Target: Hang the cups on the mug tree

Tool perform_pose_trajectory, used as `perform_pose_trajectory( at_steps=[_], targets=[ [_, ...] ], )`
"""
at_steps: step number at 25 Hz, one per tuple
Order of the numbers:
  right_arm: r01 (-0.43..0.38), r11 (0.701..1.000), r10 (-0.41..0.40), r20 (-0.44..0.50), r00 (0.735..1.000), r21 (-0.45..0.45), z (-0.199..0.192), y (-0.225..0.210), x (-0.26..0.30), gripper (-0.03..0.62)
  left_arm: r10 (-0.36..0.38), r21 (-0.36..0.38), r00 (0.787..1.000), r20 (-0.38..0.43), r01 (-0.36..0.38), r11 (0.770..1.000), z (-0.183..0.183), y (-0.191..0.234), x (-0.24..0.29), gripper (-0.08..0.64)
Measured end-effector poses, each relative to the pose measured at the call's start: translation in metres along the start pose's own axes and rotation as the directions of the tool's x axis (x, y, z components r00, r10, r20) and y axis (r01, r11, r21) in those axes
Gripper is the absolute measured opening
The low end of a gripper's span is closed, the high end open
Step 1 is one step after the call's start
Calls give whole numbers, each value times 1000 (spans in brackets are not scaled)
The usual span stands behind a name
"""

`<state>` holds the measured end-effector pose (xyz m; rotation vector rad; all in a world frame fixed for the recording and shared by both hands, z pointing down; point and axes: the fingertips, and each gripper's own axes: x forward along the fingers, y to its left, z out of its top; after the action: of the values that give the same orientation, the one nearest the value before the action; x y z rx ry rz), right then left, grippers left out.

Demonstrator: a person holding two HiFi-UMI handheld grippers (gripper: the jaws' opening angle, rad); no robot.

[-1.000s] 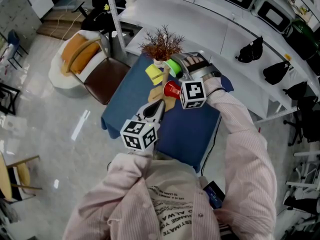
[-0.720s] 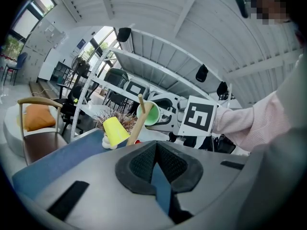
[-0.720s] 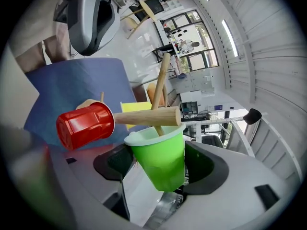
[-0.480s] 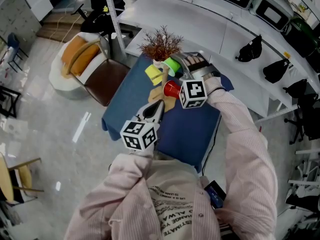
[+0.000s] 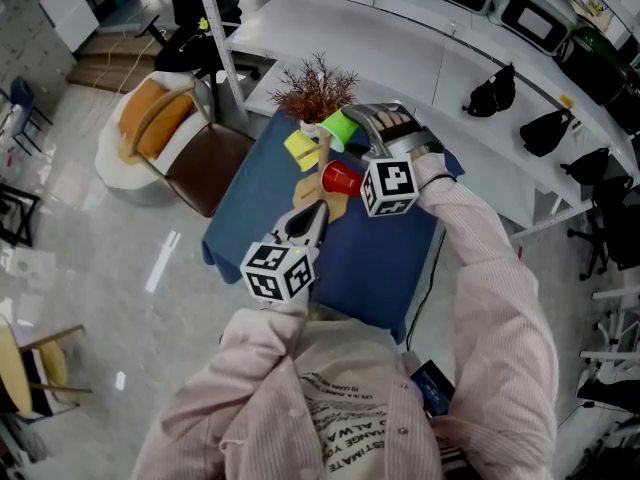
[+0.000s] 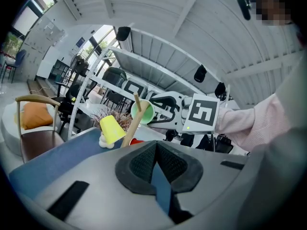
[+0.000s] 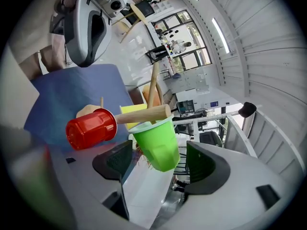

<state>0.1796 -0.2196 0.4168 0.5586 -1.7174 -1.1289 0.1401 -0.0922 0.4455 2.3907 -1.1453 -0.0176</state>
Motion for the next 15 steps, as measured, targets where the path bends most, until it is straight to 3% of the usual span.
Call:
perform_pose_trajectory(
  at_steps=[5,10,12,15],
  targets=[
    [16,999,-15,-2,1000,43,-5,0,-13,311,-15,10,1000,10,15,1000,2,-5,0,-2],
    [53,985,-53,-5,999,163,-12,-5,-33,311,-44,14,999,2,44,999,2,-11,4,-2],
    [77,965,-76,-13,997,249,-17,-6,-41,310,-60,17,998,-1,60,998,1,-14,5,-2],
    [113,909,-112,-26,993,401,-22,-7,-55,304,-85,35,996,-11,85,996,1,-17,5,-2]
  ],
)
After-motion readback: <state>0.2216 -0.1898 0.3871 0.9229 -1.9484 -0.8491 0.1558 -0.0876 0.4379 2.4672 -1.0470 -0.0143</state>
